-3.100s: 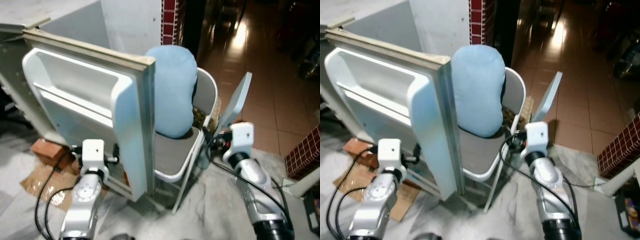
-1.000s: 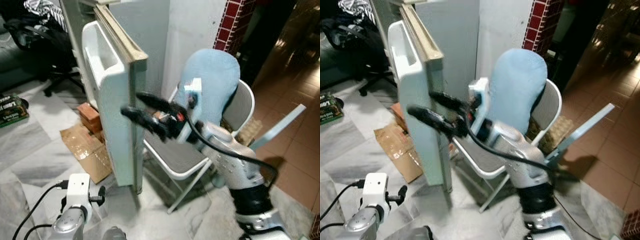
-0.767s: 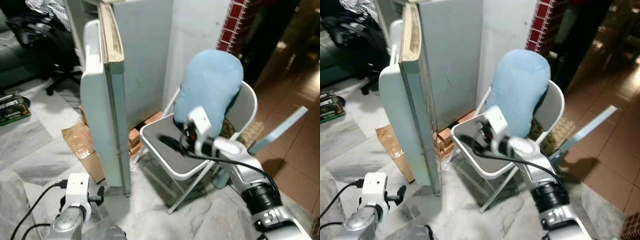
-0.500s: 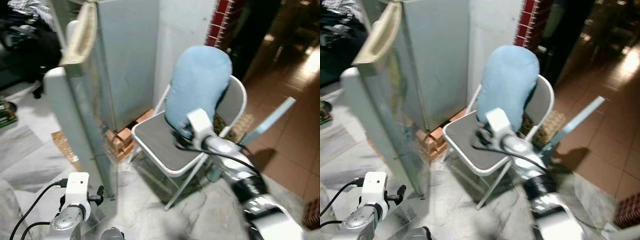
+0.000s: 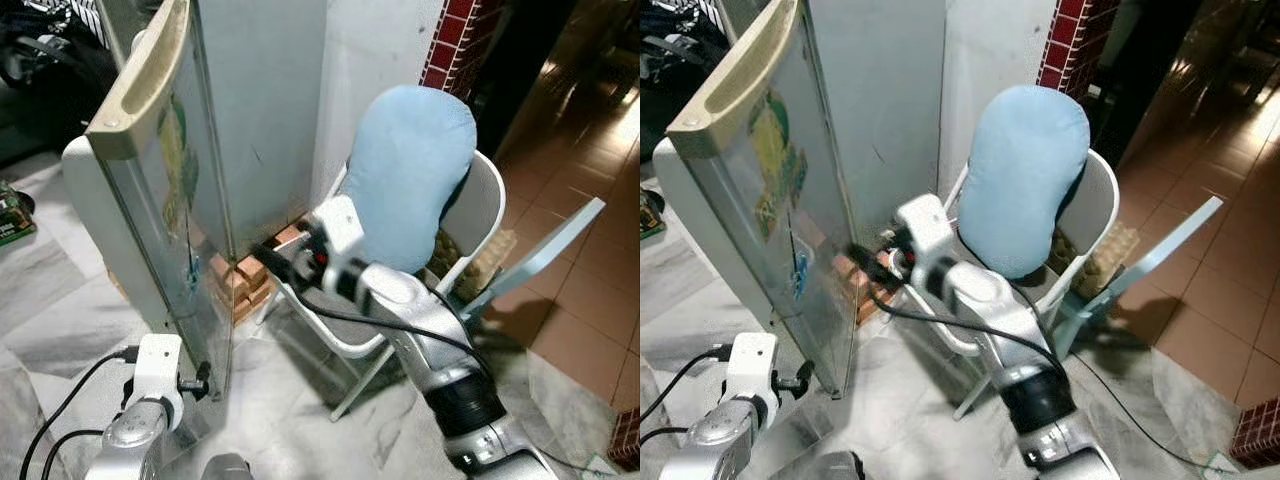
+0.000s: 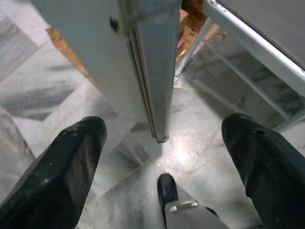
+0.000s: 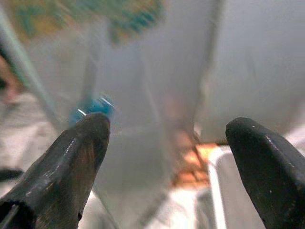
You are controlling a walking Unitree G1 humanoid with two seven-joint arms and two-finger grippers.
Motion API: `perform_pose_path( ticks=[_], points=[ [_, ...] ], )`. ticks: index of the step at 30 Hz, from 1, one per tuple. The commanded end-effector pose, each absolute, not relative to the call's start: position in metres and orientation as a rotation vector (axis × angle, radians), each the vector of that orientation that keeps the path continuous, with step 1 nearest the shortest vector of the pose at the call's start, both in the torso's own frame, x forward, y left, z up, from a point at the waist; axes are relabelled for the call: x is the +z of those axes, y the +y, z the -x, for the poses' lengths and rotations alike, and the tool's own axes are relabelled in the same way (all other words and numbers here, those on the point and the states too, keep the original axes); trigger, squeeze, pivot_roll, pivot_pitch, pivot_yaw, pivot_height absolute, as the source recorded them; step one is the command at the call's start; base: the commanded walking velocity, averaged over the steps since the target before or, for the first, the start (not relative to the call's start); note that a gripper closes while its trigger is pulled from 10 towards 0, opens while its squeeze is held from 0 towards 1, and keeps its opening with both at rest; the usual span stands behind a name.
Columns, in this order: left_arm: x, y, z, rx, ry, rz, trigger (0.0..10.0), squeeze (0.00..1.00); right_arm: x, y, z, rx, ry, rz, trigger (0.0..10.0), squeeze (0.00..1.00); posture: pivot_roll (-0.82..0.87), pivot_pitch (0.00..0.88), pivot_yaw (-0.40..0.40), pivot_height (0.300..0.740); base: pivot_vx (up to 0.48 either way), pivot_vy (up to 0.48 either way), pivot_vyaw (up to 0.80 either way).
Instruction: Restocking fridge
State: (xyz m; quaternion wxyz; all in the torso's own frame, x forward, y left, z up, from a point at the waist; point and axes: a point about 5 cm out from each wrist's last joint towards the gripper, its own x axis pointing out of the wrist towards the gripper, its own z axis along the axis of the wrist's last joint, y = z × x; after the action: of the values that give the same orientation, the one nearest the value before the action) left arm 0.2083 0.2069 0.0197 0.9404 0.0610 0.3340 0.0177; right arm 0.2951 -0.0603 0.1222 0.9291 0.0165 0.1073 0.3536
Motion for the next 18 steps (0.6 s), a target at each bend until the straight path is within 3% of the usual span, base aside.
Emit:
perform_pose_path(
  ticks=[1,5,9,14,16,18],
  points=[
    [0.024,0.215,-0.221,0.045,0.656,-0.158,10.0,0.0,0.13,-0.072,-0.295,0.67,0.184,-0.051,10.0,0.0,0.05,0.0,-0.031,0.74,0.0,0.0,0.0],
    [0.023,0.22,-0.239,0.031,0.664,-0.16,10.0,0.0,0.129,-0.083,-0.291,0.626,0.169,-0.075,10.0,0.0,0.03,0.0,-0.03,0.74,0.0,0.0,0.0],
    [0.029,0.23,-0.288,0.021,0.618,-0.251,10.0,0.0,0.132,-0.095,-0.281,0.584,0.133,-0.084,10.0,0.0,0.0,0.0,-0.021,0.74,0.0,0.0,0.0],
    [0.058,0.267,-0.316,0.256,0.502,-0.273,10.0,0.0,0.131,-0.1,-0.275,0.566,0.119,-0.081,10.0,0.0,-0.03,0.0,-0.006,0.74,0.0,0.0,0.0],
    [0.072,0.292,-0.319,0.394,0.461,-0.263,10.0,0.0,0.129,-0.103,-0.272,0.557,0.124,-0.07,10.0,0.0,-0.04,0.0,-0.003,0.74,0.0,0.0,0.0],
    [0.074,0.298,-0.318,0.421,0.455,-0.266,10.0,0.0,0.127,-0.104,-0.272,0.553,0.127,-0.07,10.0,0.0,-0.04,0.0,-0.002,0.74,0.0,0.0,0.0]
  ],
)
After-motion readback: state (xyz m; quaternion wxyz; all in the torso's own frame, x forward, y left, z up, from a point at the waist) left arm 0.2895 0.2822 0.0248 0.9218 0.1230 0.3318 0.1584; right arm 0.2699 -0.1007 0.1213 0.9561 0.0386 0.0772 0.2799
